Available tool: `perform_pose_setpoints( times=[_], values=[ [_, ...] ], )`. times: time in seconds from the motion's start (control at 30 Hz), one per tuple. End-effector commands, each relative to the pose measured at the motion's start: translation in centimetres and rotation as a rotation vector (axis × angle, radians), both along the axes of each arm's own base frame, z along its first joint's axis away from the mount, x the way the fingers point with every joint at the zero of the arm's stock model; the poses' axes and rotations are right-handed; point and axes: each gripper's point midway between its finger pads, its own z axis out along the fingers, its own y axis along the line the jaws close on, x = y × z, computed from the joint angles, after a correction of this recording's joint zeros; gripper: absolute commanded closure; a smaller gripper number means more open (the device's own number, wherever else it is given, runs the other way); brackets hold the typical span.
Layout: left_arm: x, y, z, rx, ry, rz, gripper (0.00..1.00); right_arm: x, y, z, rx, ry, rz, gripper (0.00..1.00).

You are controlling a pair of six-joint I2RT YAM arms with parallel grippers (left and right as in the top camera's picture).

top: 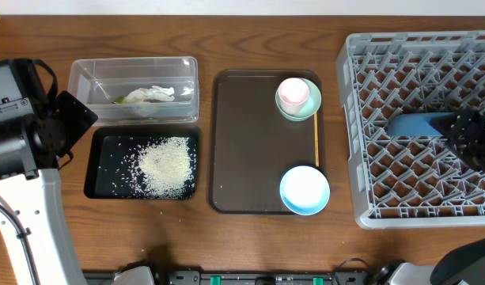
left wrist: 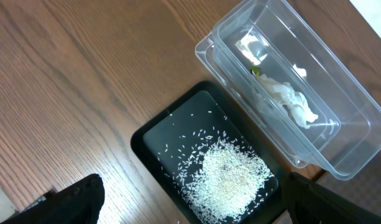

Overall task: Sort waste into correct bins and load items into the dishwasher rack
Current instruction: 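Lower the blue plate into the rack slots and release it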

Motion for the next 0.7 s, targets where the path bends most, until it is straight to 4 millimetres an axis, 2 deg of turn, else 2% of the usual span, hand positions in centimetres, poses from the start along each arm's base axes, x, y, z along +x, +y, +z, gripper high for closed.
perform_pose_setpoints(
  times=[0.0,0.23,0.27,0.33,0.5,0.67],
  values=[
    [-0.2,0.2,0.3,0.006,-0.004,0.008,0.07,-0.5,0.1,4.2,-0.073,-0.091,-0.011,0.23],
    [-0.2,0.2,0.3,0.006,-0.004,0.008,0.07,-2.3,1.7,10.1,-0.223,-0.273,-0.023,0.34],
    [-0.2,0.2,0.3,0.006,-0.004,0.008,0.07,-2.2,1.6,10.9,-0.255,-0.307,-0.027,0.38],
    [-0.2,0.2,0.3,0.006,-0.004,0.008,0.07,-1.9,0.7,11.9,-0.312,-0.339,-0.071,0.51],
    [-0.2,0.2,0.3,0.005,-0.004,0.007,0.07,-0.3,-3.1,12.1,-0.437,-0.306,-0.236,0.78],
    [-0.2,0.2,0.3,0.006,-0.004,0.008,0.07,3.0,-2.8,10.4,-0.427,-0.316,-0.168,0.86]
  ],
)
